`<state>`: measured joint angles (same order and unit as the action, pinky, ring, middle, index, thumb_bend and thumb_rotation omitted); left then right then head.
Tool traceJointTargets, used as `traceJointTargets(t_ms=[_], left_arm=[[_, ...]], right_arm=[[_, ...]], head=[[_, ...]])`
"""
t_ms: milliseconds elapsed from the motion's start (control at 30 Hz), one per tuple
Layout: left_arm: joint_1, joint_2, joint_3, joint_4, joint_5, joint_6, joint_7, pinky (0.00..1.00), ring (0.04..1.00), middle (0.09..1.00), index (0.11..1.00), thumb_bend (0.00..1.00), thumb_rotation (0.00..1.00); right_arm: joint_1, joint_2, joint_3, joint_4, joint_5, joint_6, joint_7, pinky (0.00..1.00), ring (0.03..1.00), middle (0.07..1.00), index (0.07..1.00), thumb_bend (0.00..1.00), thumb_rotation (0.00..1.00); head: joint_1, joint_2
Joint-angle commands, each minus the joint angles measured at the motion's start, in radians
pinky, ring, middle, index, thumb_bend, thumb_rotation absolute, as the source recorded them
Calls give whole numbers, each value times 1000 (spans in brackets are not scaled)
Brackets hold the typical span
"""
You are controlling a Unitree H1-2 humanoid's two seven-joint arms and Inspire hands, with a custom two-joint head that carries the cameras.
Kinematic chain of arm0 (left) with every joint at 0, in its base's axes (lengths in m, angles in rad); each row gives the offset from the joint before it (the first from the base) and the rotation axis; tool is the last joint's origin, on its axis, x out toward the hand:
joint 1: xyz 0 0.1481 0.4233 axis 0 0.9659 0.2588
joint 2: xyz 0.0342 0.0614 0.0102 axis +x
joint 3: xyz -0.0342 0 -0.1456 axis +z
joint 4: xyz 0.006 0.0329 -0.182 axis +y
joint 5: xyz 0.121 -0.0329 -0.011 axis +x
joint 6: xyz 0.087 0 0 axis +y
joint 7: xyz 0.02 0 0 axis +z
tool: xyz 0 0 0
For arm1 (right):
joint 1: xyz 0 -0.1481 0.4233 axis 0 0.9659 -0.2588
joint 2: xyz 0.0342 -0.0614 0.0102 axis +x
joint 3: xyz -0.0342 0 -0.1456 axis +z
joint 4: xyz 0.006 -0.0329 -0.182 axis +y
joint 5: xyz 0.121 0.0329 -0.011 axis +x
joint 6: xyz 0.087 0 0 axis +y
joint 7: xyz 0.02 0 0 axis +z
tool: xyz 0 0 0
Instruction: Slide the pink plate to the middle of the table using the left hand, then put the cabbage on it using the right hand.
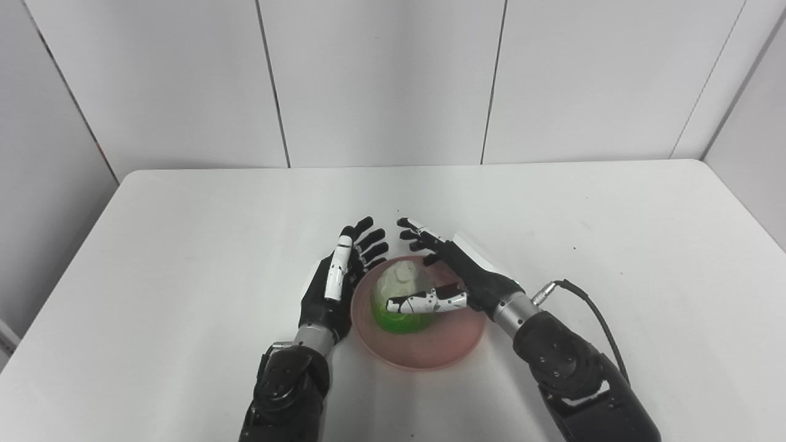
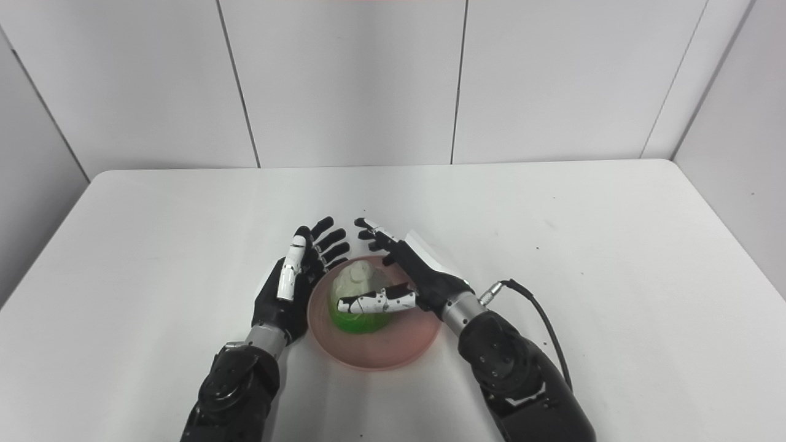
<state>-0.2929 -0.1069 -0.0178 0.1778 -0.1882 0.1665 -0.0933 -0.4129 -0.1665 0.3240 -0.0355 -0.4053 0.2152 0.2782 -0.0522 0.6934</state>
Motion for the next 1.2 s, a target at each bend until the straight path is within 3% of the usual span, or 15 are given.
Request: traceJointTargets(t_ms=[0, 200, 300, 500, 600, 700, 733, 833, 1067, 1167], left_arm=[[-8, 10, 0, -8, 8, 0, -4, 839, 855, 861, 872, 444, 1000], [-4, 15, -6, -18, 15, 9, 2, 855, 852, 856, 862, 451, 1000], [-4, 15, -4, -17, 12, 6, 1, 861, 856, 859, 862, 452, 1000], [3, 13, 5, -34, 0, -2, -7, 851, 867, 865, 865, 433, 1000], [7, 14, 15, -46, -8, -1, -8, 857, 863, 866, 863, 429, 1000], [14, 19, 20, -68, -8, 8, -4, 893, 855, 863, 860, 445, 1000], [16, 22, 20, -74, -6, 10, -4, 903, 855, 863, 860, 448, 1000], [22, 32, 18, -90, 2, 0, -7, 931, 863, 868, 865, 453, 1000], [57, 50, 14, -130, 49, -39, 11, 954, 886, 881, 882, 468, 1000], [78, 56, 15, -147, 64, -56, 18, 963, 911, 899, 901, 477, 1000]], right_arm=[[-32, 9, -19, -44, 17, -6, -5, 802, 889, 931, 967, 1000, 459], [-33, 5, -34, -72, 18, -5, -8, 707, 897, 966, 1000, 1000, 499], [-31, 1, -44, -90, 14, -13, -16, 809, 911, 965, 1000, 1000, 507], [-11, 9, -90, -120, 23, -65, -79, 842, 917, 958, 1000, 1000, 563], [9, 20, -126, -112, 27, -118, -142, 843, 926, 959, 1000, 1000, 686], [31, 20, -151, -111, -1, -134, -193, 868, 929, 960, 998, 987, 952], [38, 22, -157, -115, 0, -129, -200, 871, 929, 960, 995, 970, 981], [64, 36, -193, -114, 65, -145, -214, 919, 962, 982, 999, 887, 997], [132, 94, -288, -88, 218, -138, -247, 987, 1000, 1000, 1000, 907, 1000], [151, 116, -311, -75, 264, -120, -251, 999, 1000, 1000, 1000, 853, 1000]], head=[[0, 1], [-2, -2], [-3, -3], [-1, -7], [-3, -8], [-3, -9], [-4, -9], [-5, -15], [-5, -13], [-11, -13]])
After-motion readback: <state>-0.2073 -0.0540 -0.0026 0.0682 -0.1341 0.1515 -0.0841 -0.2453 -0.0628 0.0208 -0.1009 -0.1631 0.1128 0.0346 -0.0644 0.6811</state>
